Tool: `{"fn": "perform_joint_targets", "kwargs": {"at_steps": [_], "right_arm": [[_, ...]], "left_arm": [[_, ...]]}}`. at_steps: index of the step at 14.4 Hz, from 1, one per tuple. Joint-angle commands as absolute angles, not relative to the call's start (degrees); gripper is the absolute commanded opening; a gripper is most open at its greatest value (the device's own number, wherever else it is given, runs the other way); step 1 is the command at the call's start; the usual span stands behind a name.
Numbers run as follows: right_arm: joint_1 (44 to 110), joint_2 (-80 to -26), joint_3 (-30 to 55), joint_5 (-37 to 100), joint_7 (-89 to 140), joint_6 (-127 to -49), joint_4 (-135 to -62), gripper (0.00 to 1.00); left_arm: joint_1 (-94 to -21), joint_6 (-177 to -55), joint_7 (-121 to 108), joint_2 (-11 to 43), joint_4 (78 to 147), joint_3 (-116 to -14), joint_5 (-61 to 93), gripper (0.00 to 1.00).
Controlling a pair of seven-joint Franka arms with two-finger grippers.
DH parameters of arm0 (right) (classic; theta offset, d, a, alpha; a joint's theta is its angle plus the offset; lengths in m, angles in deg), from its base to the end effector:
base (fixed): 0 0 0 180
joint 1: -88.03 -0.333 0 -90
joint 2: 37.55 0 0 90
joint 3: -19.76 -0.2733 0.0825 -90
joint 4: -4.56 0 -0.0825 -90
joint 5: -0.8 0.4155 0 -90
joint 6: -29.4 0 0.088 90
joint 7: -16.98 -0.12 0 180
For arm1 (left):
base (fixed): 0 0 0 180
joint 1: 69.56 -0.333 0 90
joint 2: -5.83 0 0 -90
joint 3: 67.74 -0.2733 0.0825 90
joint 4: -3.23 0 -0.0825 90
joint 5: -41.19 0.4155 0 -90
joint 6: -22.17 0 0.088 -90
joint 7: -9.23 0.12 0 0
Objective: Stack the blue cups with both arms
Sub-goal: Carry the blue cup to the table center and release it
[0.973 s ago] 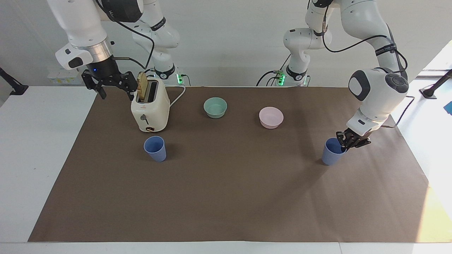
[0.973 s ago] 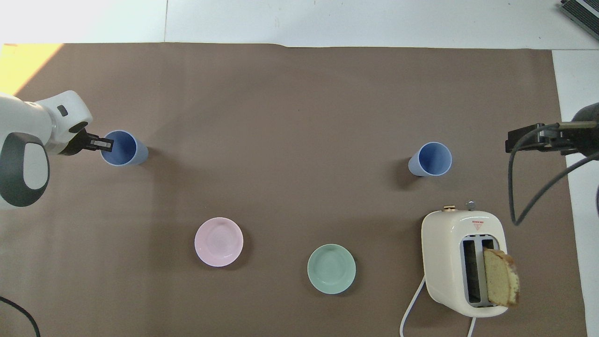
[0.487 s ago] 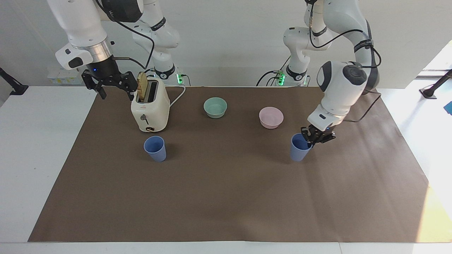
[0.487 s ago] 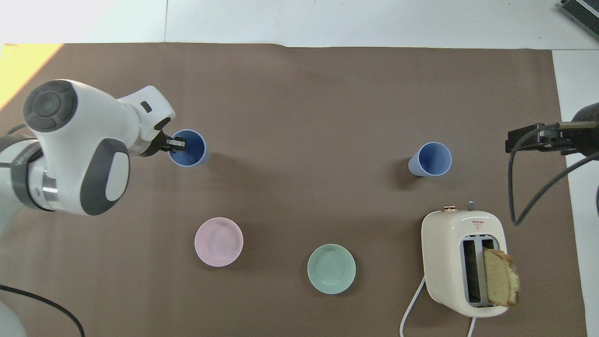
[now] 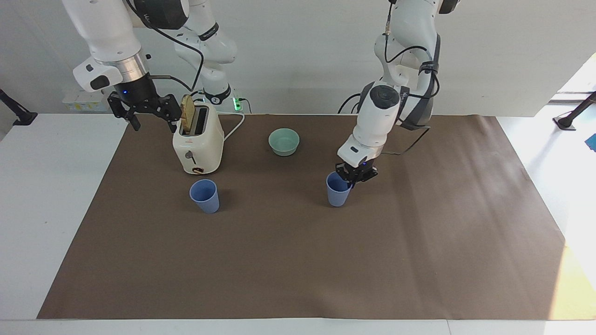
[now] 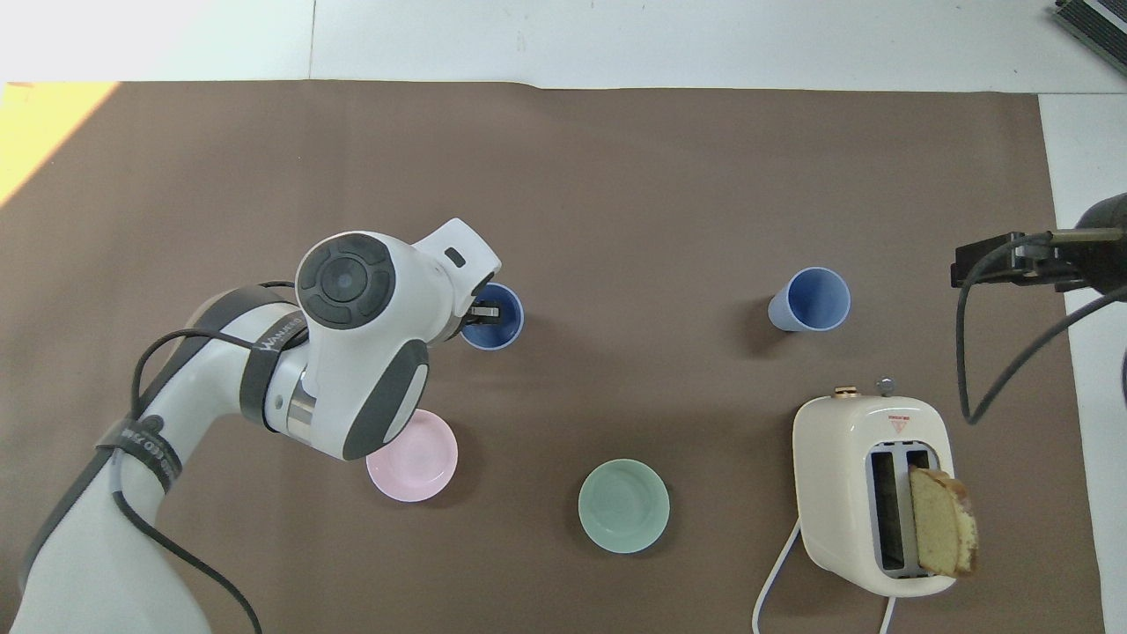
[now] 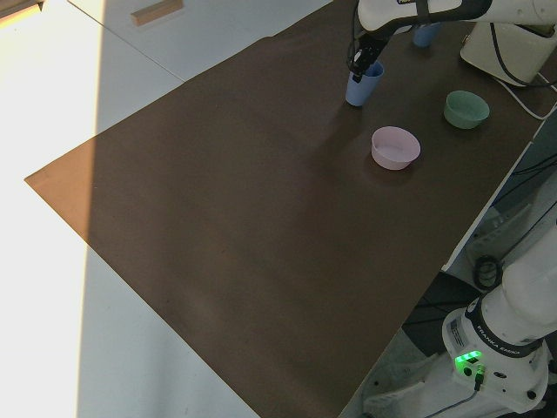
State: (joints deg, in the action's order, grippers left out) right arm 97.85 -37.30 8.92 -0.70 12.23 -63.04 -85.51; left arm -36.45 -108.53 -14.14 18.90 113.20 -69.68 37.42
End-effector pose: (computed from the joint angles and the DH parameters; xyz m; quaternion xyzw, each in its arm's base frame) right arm 0.5899 0.0077 0.5746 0.9991 -0.0323 0.0235 0.0123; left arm 0.5451 -0.3328 0.3161 0.9963 -0.0488 0.0491 0.0507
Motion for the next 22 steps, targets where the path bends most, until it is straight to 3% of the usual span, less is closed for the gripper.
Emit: {"fn": "perform_joint_targets", "kwargs": {"at_steps": [1, 3, 4, 6, 7, 11, 16, 18, 22], "right_arm": [[98.22, -36.94, 8.68, -0.60, 11.80, -62.88, -85.97, 1.00], [98.40, -36.68, 8.68, -0.51, 11.88, -63.41, -86.58, 1.00], [98.40, -36.67, 8.68, -0.51, 11.80, -63.50, -86.67, 1.00], [98.40, -36.24, 8.68, -0.51, 11.88, -63.59, -87.29, 1.00], [98.40, -36.15, 8.68, -0.51, 11.88, -63.59, -87.64, 1.00], [98.49, -35.44, 8.68, -0.43, 11.71, -66.04, -91.67, 1.00], [98.49, -38.41, 8.77, -0.43, 11.01, -77.20, -101.52, 1.00], [98.49, -42.80, 8.77, -0.43, 10.83, -79.65, -102.57, 1.00], [98.49, -46.59, 8.77, -0.43, 10.57, -93.01, -109.61, 1.00]], "left_arm": [[-32.13, -112.56, -17.74, 20.75, 113.45, -70.64, 37.24, 0.00], [-30.46, -112.57, -17.92, 20.94, 113.53, -70.55, 37.06, 0.00], [-30.45, -112.31, -17.92, 20.94, 113.44, -70.47, 36.71, 0.07], [-30.63, -111.96, -17.75, 21.03, 113.09, -70.46, 35.22, 0.86], [-30.71, -111.78, -17.66, 20.86, 113.00, -70.55, 35.21, 1.00], [-34.04, -105.91, -16.61, 16.30, 111.52, -71.26, 35.47, 1.00], [-43.70, -93.88, -5.21, 5.93, 110.81, -71.52, 35.83, 1.00], [-48.35, -88.43, 1.12, 4.51, 109.06, -71.61, 36.26, 1.00], [-56.09, -79.80, 10.97, 4.33, 102.65, -71.70, 40.66, 1.00]]}}
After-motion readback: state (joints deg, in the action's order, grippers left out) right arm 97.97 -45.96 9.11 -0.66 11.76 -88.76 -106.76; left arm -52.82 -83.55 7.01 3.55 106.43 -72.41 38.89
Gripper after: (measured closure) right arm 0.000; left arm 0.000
